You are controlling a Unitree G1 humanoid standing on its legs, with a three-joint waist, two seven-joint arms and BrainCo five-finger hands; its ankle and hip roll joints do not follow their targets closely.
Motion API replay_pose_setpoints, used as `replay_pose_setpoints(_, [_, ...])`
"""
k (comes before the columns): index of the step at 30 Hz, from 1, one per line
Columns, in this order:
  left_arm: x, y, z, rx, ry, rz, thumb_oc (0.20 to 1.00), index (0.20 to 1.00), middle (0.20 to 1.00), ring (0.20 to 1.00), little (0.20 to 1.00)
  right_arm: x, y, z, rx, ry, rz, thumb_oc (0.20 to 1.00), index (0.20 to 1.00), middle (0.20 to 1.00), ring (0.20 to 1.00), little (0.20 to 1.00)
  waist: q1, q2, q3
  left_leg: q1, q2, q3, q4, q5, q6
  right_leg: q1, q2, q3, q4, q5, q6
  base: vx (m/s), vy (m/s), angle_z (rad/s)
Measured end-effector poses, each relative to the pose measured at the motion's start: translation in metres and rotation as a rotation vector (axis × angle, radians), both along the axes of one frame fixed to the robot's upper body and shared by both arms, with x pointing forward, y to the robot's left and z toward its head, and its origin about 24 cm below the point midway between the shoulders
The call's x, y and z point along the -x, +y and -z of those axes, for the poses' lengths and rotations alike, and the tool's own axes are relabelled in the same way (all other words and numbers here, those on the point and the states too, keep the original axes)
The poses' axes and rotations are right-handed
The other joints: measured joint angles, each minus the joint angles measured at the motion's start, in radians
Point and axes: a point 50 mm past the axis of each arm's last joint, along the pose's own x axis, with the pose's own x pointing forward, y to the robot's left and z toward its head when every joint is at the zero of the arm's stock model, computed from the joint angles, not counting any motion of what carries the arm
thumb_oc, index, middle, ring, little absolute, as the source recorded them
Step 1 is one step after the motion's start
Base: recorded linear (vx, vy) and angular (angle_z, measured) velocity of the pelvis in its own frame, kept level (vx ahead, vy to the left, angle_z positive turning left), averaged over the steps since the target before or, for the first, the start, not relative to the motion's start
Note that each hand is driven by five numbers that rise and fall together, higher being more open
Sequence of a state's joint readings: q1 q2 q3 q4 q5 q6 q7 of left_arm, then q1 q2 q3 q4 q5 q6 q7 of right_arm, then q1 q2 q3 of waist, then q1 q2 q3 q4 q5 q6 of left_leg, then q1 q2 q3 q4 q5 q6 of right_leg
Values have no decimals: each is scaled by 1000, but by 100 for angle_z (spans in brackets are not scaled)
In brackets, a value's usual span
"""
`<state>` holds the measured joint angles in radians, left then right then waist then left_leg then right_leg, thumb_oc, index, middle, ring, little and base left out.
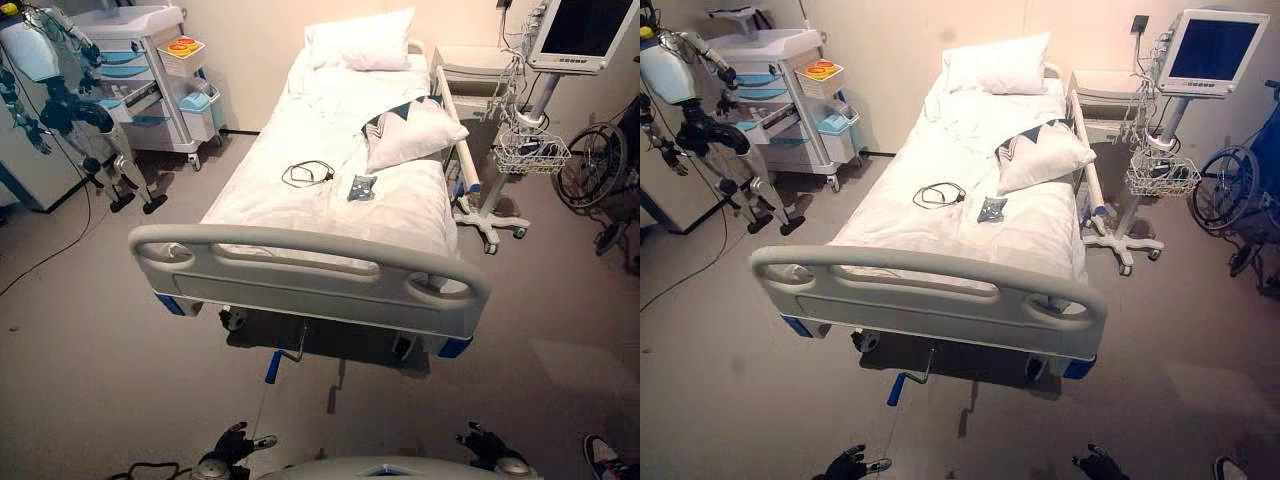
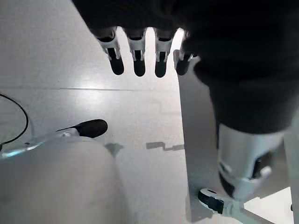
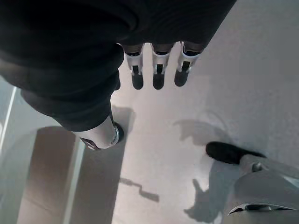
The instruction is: Raise the hospital bed
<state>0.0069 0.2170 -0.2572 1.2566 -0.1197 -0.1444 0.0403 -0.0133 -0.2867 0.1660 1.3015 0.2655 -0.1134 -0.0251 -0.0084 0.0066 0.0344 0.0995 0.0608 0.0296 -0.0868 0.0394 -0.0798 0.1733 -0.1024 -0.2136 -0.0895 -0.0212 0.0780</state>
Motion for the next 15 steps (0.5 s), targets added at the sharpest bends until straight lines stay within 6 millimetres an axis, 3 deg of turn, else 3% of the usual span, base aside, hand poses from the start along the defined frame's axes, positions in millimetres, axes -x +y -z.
replay_pose_setpoints(15, [-1, 1, 0, 4, -4, -13, 1000, 1000, 1000, 1000, 1000, 1, -1, 0, 2, 1, 0, 1000, 1000, 1000, 1000, 1000, -1, 12, 14, -28, 3, 19, 0, 2, 2, -43, 0, 16, 9, 1, 0, -36, 5, -3])
